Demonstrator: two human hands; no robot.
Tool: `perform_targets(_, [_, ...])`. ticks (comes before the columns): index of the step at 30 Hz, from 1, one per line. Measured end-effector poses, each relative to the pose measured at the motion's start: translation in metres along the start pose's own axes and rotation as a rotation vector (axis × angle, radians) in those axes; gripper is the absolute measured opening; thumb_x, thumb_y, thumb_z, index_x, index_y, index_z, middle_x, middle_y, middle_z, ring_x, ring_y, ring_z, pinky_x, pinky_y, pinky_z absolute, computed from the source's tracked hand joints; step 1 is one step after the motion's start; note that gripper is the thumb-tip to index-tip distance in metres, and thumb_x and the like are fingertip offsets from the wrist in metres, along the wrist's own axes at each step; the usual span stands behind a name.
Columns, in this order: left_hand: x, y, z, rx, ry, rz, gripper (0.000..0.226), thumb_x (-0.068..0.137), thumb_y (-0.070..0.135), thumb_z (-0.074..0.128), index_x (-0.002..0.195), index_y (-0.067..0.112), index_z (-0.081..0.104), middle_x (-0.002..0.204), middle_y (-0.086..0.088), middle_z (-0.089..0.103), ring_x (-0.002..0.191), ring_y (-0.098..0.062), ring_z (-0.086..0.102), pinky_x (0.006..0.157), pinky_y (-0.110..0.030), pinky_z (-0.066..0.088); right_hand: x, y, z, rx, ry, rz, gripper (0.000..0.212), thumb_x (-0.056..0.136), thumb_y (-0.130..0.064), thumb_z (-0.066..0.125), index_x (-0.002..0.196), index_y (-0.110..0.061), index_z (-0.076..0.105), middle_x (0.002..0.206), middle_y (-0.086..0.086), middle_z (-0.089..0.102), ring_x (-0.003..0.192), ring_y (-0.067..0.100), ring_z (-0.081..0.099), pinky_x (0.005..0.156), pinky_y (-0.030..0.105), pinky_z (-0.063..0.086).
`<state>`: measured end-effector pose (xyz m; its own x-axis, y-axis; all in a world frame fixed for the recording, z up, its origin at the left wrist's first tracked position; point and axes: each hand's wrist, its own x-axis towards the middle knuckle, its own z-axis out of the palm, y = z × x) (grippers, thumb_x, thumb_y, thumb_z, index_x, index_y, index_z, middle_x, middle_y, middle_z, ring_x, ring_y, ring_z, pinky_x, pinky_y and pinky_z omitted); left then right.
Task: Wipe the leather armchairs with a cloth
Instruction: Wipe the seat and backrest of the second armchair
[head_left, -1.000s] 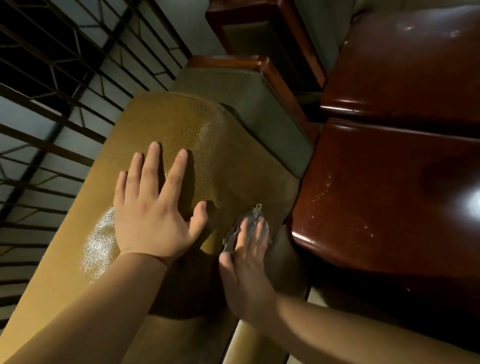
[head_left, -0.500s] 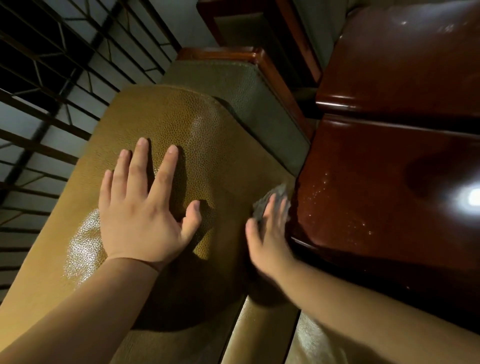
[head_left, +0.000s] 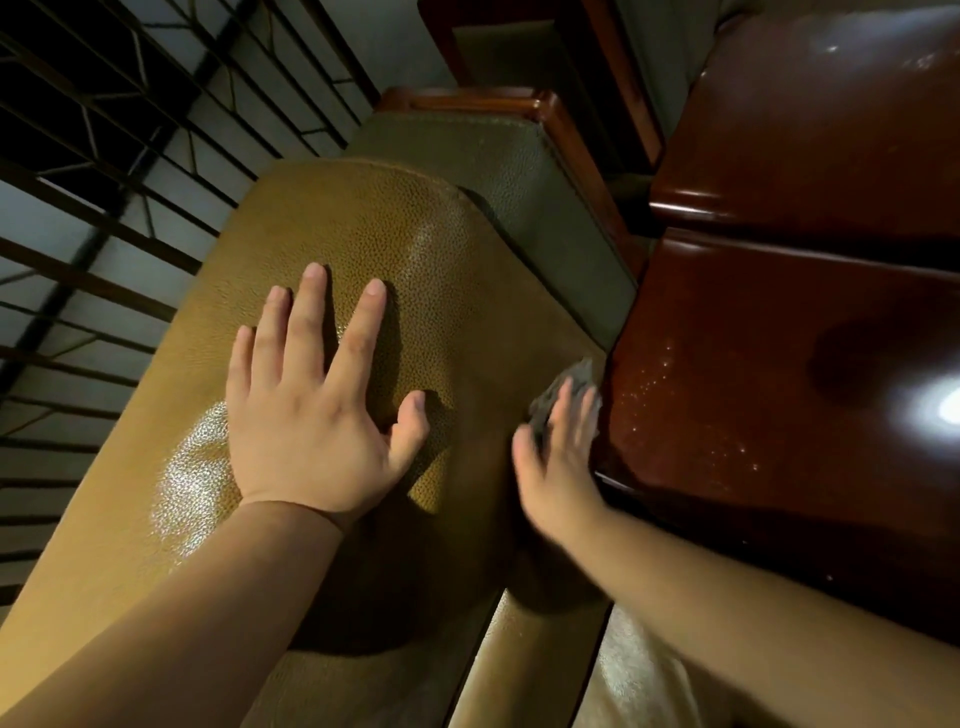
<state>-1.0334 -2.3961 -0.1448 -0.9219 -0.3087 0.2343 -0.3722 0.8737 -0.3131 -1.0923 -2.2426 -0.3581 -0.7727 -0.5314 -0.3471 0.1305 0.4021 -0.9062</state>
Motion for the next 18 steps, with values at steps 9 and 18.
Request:
perform_targets(9, [-0.001, 0.000, 0.004, -0.006, 0.002, 0.001, 0.085, 0.091, 0.065, 0.048, 0.166, 0.030, 0.029, 0.171, -0.016, 0.026, 0.155, -0.045, 0.027, 0.122, -0.063, 0.025, -0.076, -0.002, 0.036, -0.077, -0.074, -0.171, 0.101, 0.092, -0.087, 0.013, 0.163, -0.023, -0.019, 0.168, 0.009, -0.031, 0.154, 0.031, -0.031, 0.126, 0.048, -0.007])
perform_targets(18, [-0.004, 0.000, 0.003, 0.012, -0.044, -0.006, 0.086, 0.091, 0.068, 0.045, 0.167, 0.033, 0.023, 0.173, -0.013, 0.022, 0.157, -0.043, 0.023, 0.124, -0.062, 0.023, 0.030, -0.062, -0.008, 0.077, 0.143, 0.252, 0.088, 0.093, -0.077, 0.002, 0.165, -0.028, -0.012, 0.172, 0.008, -0.018, 0.158, 0.043, -0.010, 0.126, 0.058, -0.001])
